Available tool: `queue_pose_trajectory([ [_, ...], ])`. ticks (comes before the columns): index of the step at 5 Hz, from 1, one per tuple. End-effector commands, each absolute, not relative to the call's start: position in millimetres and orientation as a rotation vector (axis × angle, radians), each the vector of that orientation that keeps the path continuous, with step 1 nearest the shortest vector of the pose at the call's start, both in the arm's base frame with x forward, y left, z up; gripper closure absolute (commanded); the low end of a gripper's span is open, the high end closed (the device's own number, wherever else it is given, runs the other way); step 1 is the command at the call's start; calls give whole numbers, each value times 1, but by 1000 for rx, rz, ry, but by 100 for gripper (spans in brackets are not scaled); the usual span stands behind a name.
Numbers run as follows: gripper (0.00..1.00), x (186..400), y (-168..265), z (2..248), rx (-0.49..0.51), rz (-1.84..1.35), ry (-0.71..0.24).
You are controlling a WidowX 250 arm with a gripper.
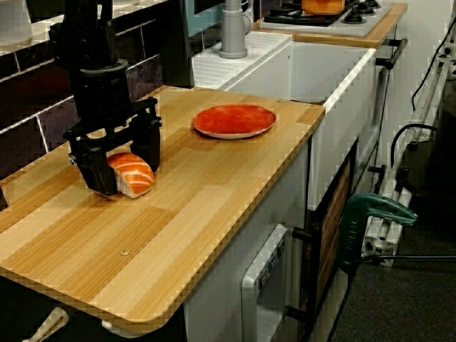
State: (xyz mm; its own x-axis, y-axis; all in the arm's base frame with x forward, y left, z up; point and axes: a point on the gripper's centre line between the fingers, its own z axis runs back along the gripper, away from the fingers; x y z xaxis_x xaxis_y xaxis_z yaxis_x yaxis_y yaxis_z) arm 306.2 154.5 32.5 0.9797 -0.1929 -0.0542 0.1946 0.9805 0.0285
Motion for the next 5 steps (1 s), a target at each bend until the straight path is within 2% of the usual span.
queue_pose_trajectory([
  [1,100,309,153,54,40,-226,27],
  [5,100,290,105,99,1,-333,-29],
])
